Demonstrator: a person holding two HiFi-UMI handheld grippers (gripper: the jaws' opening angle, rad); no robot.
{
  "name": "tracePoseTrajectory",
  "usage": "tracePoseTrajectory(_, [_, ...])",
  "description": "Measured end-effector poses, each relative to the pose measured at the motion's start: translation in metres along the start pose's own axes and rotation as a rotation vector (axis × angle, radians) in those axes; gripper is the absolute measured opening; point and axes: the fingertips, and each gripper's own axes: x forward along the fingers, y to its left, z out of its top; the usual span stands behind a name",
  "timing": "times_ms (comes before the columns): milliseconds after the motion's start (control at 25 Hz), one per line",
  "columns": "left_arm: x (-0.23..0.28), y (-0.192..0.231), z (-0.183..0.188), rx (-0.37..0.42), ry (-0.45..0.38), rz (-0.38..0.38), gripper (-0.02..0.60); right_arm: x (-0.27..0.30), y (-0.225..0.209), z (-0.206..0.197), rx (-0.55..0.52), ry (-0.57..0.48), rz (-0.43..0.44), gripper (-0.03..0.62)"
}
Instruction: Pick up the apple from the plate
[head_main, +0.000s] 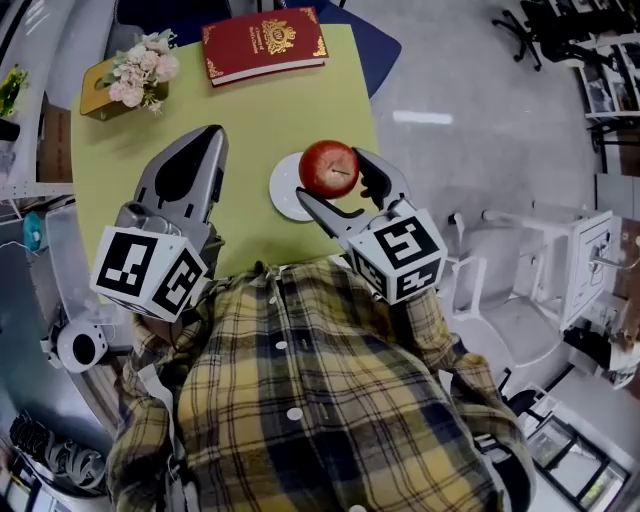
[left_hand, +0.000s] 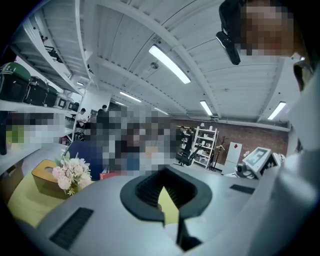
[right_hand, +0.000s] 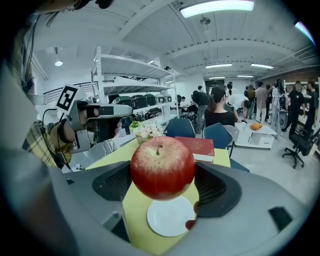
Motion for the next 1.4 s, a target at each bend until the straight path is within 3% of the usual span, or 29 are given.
tracePoseTrajectory(240, [-0.011, 0.011, 0.006, 0.056, 0.01, -0.004, 0.005, -0.007, 0.012, 0.007, -0.025, 0.0, 0.023, 0.373])
tracePoseTrajectory(480, [-0.027, 0.027, 0.014, -0.076, -0.021, -0.011, 0.005, -0.011, 0.027, 0.014, -0.05, -0.033, 0.059, 0.372])
tracePoseTrajectory(1400, [-0.04, 0.04, 0.022, -0.046, -0.002, 0.007, 0.005, -0.01, 0.021, 0.006, -0.049, -0.024, 0.052, 0.371])
